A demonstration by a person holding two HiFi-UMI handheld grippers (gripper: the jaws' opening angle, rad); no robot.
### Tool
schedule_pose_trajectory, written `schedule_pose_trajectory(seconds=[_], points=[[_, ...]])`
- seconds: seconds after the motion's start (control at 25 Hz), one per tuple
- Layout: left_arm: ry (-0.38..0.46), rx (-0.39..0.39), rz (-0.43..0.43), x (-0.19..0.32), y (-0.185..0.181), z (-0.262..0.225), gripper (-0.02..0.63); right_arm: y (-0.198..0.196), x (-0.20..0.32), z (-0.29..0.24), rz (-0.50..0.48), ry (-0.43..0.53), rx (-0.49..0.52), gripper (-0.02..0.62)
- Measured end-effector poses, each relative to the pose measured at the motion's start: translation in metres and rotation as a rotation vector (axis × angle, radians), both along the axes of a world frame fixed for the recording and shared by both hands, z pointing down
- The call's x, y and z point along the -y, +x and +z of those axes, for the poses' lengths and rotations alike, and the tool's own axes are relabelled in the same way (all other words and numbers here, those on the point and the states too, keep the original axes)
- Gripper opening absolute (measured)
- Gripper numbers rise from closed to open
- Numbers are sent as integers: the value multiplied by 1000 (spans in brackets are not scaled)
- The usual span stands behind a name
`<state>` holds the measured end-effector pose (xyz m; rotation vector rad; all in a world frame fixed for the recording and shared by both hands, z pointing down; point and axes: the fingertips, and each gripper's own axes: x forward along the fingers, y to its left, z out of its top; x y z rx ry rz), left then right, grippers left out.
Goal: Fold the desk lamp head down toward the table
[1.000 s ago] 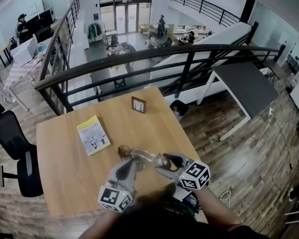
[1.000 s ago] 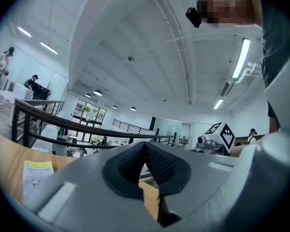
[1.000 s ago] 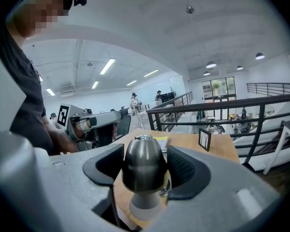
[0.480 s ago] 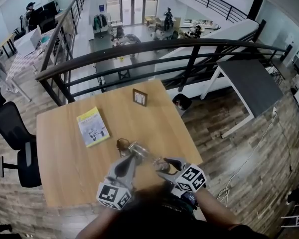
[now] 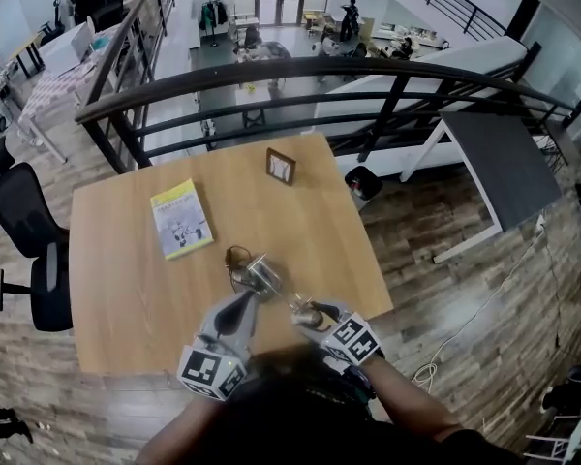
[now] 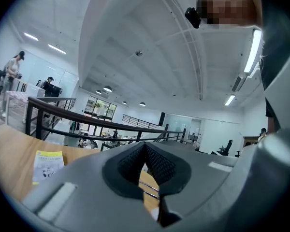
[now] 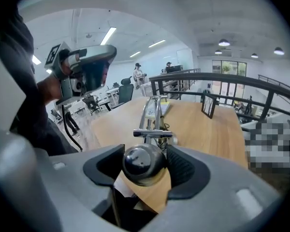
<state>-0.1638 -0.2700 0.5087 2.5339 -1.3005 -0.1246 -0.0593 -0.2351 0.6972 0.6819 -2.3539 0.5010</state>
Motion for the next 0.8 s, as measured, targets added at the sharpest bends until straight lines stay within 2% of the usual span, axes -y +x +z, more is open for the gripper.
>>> schedule_pose_trajectory(seconds=[0.36, 0.8], points=[[-22, 9, -41, -1, -9, -1, 0, -14, 7, 47, -46, -30, -74, 265], [-25, 6, -58, 0, -24, 12, 0, -24, 16, 74, -52, -47, -129, 265]])
